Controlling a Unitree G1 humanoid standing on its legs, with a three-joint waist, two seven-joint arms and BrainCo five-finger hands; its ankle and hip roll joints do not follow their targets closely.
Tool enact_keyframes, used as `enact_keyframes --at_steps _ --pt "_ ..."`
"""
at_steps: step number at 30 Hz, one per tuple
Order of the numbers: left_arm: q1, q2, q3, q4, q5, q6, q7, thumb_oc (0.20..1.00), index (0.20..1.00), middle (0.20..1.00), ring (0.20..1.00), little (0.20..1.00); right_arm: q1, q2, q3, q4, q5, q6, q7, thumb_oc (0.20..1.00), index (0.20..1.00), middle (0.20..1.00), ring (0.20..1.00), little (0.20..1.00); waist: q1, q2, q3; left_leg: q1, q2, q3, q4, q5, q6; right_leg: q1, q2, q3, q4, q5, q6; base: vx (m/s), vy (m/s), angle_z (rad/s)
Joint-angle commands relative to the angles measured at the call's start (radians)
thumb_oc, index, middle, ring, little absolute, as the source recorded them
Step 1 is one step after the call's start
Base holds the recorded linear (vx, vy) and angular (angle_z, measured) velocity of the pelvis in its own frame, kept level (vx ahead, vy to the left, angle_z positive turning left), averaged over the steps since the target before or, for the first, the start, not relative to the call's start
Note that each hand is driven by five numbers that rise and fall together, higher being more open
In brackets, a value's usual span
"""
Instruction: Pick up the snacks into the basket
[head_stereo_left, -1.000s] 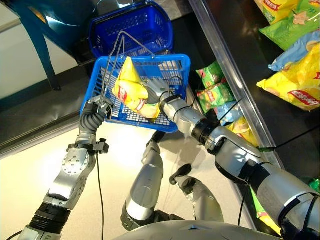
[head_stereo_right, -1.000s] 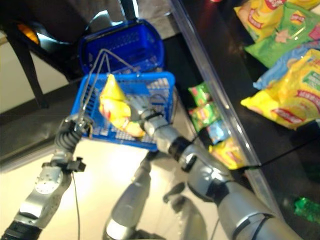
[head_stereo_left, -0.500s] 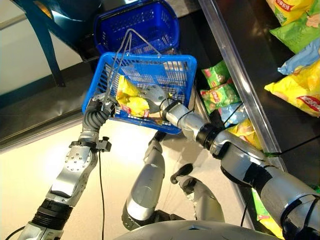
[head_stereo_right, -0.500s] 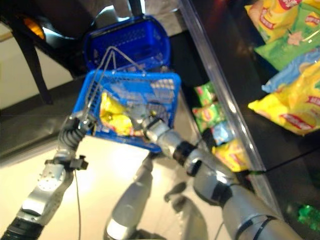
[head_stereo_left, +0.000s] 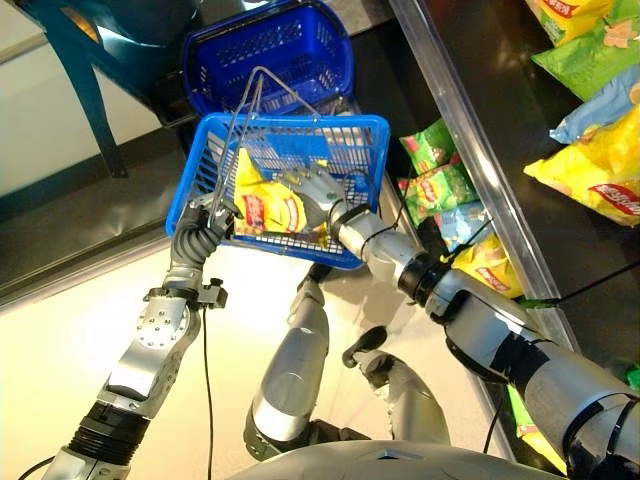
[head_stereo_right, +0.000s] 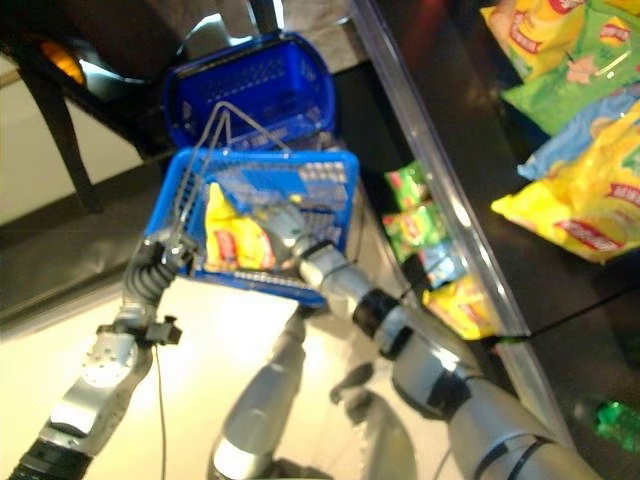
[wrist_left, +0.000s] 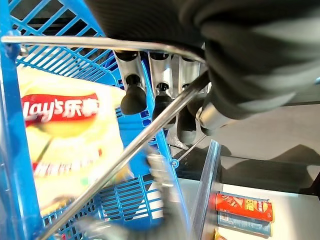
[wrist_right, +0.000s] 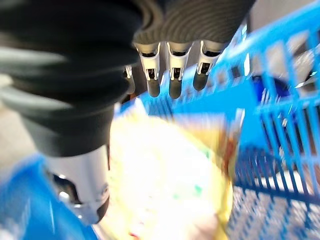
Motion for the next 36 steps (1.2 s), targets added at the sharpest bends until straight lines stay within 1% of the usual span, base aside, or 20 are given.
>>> enact_keyframes --at_steps 1,5,6,7,8,12,13,18,20,21,23,24,27,28,30,31,33,34,35,36 --pt "-0.05 -0.022 0.087 -0.125 0.03 -0.148 0.025 0.2 0.2 0.2 0.2 0.2 -0.049 -0.035 -0.055 -0.164 0.087 -0.045 -0.061 1.0 1.0 1.0 1.0 1.0 -0.046 -0.002 0.009 0.022 -0.048 0.06 0.003 -0.047 0.088 -0.027 -0.031 0.058 -0.076 0.215 0.061 -0.03 0.051 -0.12" --pt "-0.044 -0.021 0.094 -0.085 0.05 -0.146 0.043 0.2 0.2 0.2 0.2 0.2 -0.003 -0.161 -0.161 -0.41 0.141 -0.081 -0.103 1.0 1.0 1.0 1.0 1.0 -0.072 -0.01 0.011 0.025 -0.042 0.081 0.015 -0.055 0.092 -0.034 -0.03 0.075 -0.072 0.215 0.059 -0.02 0.022 -0.29" --pt "-0.045 -0.021 0.092 -0.084 0.05 -0.146 0.043 0.2 0.2 0.2 0.2 0.2 0.001 -0.165 -0.163 -0.416 0.142 -0.079 -0.1 1.0 1.0 1.0 1.0 1.0 -0.069 -0.01 0.011 0.025 -0.042 0.082 0.015 -0.055 0.092 -0.034 -0.03 0.076 -0.071 0.215 0.059 -0.02 0.015 -0.18" --pt "-0.036 -0.018 0.104 -0.065 0.057 -0.141 0.047 0.2 0.2 0.2 0.2 0.2 -0.013 -0.211 -0.234 -0.53 0.195 -0.094 -0.112 1.0 1.0 1.0 1.0 1.0 -0.081 -0.014 0.009 0.027 -0.041 0.088 0.02 -0.057 0.093 -0.037 -0.03 0.08 -0.068 0.214 0.058 -0.01 0.001 -0.11" --pt "-0.038 -0.017 0.102 -0.065 0.057 -0.141 0.047 0.2 0.2 0.2 0.2 0.2 -0.009 -0.215 -0.238 -0.538 0.196 -0.091 -0.107 1.0 1.0 1.0 1.0 1.0 -0.078 -0.015 0.01 0.027 -0.041 0.089 0.02 -0.057 0.093 -0.037 -0.03 0.081 -0.067 0.214 0.058 -0.02 0.014 -0.1" --pt "-0.016 -0.017 0.117 -0.044 0.064 -0.138 0.044 0.2 0.2 0.2 0.2 0.2 0.079 -0.254 -0.308 -0.695 0.284 -0.155 -0.127 1.0 1.0 1.0 1.0 1.0 -0.101 -0.021 0.005 0.03 -0.035 0.106 0.025 -0.06 0.095 -0.043 -0.029 0.095 -0.065 0.214 0.057 -0.02 0.016 -0.13" --pt "-0.015 -0.017 0.116 -0.044 0.064 -0.138 0.043 0.2 0.2 0.2 0.2 0.2 0.083 -0.255 -0.31 -0.699 0.284 -0.154 -0.125 1.0 1.0 1.0 1.0 1.0 -0.1 -0.021 0.004 0.03 -0.035 0.106 0.026 -0.06 0.095 -0.043 -0.029 0.095 -0.065 0.214 0.057 -0.02 0.01 -0.17" --pt "0.019 -0.017 0.116 0.047 0.085 -0.12 0.032 0.2 0.2 0.2 0.2 0.2 0.259 -0.249 -0.385 -0.868 0.615 -0.303 -0.079 1.0 1.0 1.0 1.0 1.0 -0.134 -0.04 -0.012 0.045 -0.024 0.129 0.026 -0.061 0.094 -0.04 -0.02 0.118 -0.072 0.218 0.055 -0.02 0.004 -0.12" --pt "0.027 -0.019 0.115 0.074 0.085 -0.116 0.03 0.2 0.2 0.2 0.2 0.2 0.291 -0.255 -0.389 -0.881 0.671 -0.321 -0.055 1.0 1.0 1.0 1.0 1.0 -0.139 -0.043 -0.016 0.05 -0.022 0.132 0.025 -0.062 0.094 -0.038 -0.019 0.123 -0.074 0.219 0.055 -0.02 0.014 -0.25" --pt "0.035 -0.033 0.109 0.141 0.091 -0.102 0.031 0.2 0.2 0.2 0.2 0.2 0.36 -0.258 -0.403 -0.911 0.791 -0.361 -0.014 1.0 1.0 1.0 1.0 1.0 -0.154 -0.05 -0.026 0.062 -0.018 0.141 0.02 -0.061 0.093 -0.034 -0.017 0.132 -0.077 0.223 0.055 -0.02 0.022 -0.23" --pt "0.047 -0.05 0.111 0.214 0.102 -0.087 0.027 0.2 0.2 0.2 0.2 0.2 0.437 -0.279 -0.413 -0.937 0.891 -0.379 0.05 1.0 1.0 1.0 1.0 1.0 -0.17 -0.057 -0.038 0.077 -0.011 0.154 0.015 -0.062 0.092 -0.027 -0.011 0.146 -0.083 0.227 0.056 -0.01 0.03 -0.24" --pt "0.054 -0.073 0.106 0.292 0.118 -0.072 0.021 0.2 0.2 0.2 0.2 0.2 0.515 -0.304 -0.416 -0.938 0.978 -0.39 0.112 1.0 1.0 1.0 1.0 1.0 -0.185 -0.061 -0.049 0.096 -0.006 0.168 0.011 -0.063 0.091 -0.018 -0.007 0.157 -0.092 0.233 0.059 -0.01 0.022 -0.24" --pt "0.044 -0.1 0.101 0.382 0.132 -0.061 0.023 0.2 0.2 0.2 0.2 0.2 0.575 -0.329 -0.395 -0.905 1.042 -0.375 0.17 1.0 1.0 1.0 1.0 1.0 -0.202 -0.061 -0.063 0.117 -0.001 0.183 0.003 -0.061 0.091 -0.009 -0.003 0.17 -0.105 0.245 0.061 0.0 0.05 -0.35" --pt "0.035 -0.123 0.108 0.461 0.155 -0.051 0.02 0.2 0.2 0.2 0.2 0.2 0.635 -0.363 -0.379 -0.886 1.101 -0.361 0.235 1.0 1.0 1.0 1.0 1.0 -0.22 -0.061 -0.077 0.145 0.004 0.201 -0.001 -0.071 0.09 0.009 -0.001 0.185 -0.116 0.247 0.065 0.02 0.056 -0.31" --pt "0.029 -0.135 0.111 0.505 0.156 -0.051 0.019 0.2 0.2 0.2 0.2 0.2 0.669 -0.368 -0.369 -0.868 1.143 -0.35 0.264 1.0 1.0 1.0 1.0 1.0 -0.229 -0.058 -0.087 0.161 0.006 0.21 -0.008 -0.072 0.091 0.017 0.0 0.196 -0.124 0.252 0.068 0.05 0.059 -0.37" --pt "0.005 -0.155 0.113 0.599 0.176 -0.042 0.019 0.2 0.2 0.2 0.2 0.2 0.724 -0.369 -0.331 -0.817 1.21 -0.323 0.327 1.0 1.0 1.0 1.0 1.0 -0.248 -0.055 -0.105 0.193 0.009 0.232 -0.02 -0.079 0.091 0.037 0.005 0.218 -0.143 0.26 0.073 0.06 0.065 -0.39" --pt "0.004 -0.155 0.113 0.6 0.176 -0.043 0.019 0.2 0.2 0.2 0.2 0.2 0.723 -0.369 -0.331 -0.817 1.211 -0.323 0.328 1.0 1.0 1.0 1.0 1.0 -0.248 -0.055 -0.107 0.191 0.009 0.232 -0.024 -0.075 0.091 0.035 0.005 0.218 -0.147 0.264 0.073 0.04 0.07 -0.41" --pt "-0.011 -0.183 0.123 0.707 0.189 -0.041 0.019 0.2 0.2 0.2 0.2 0.2 0.789 -0.395 -0.3 -0.778 1.225 -0.289 0.396 1.0 1.0 1.0 1.0 1.0 -0.278 -0.047 -0.138 0.233 0.01 0.259 -0.038 -0.087 0.091 0.058 0.006 0.251 -0.173 0.273 0.081 0.06 0.093 -0.36" --pt "-0.011 -0.184 0.123 0.708 0.189 -0.042 0.019 0.2 0.2 0.2 0.2 0.2 0.789 -0.395 -0.3 -0.778 1.225 -0.289 0.396 1.0 1.0 1.0 1.0 1.0 -0.277 -0.046 -0.138 0.235 0.01 0.26 -0.039 -0.087 0.091 0.059 0.007 0.252 -0.174 0.273 0.081 0.12 0.16 -0.44" --pt "-0.017 -0.207 0.136 0.78 0.183 -0.041 0.018 0.2 0.2 0.2 0.2 0.2 0.84 -0.399 -0.29 -0.734 1.239 -0.266 0.434 1.0 1.0 1.0 1.0 1.0 -0.299 -0.038 -0.163 0.266 0.01 0.283 -0.059 -0.093 0.093 0.078 0.011 0.275 -0.202 0.282 0.089 0.06 0.067 -0.4"
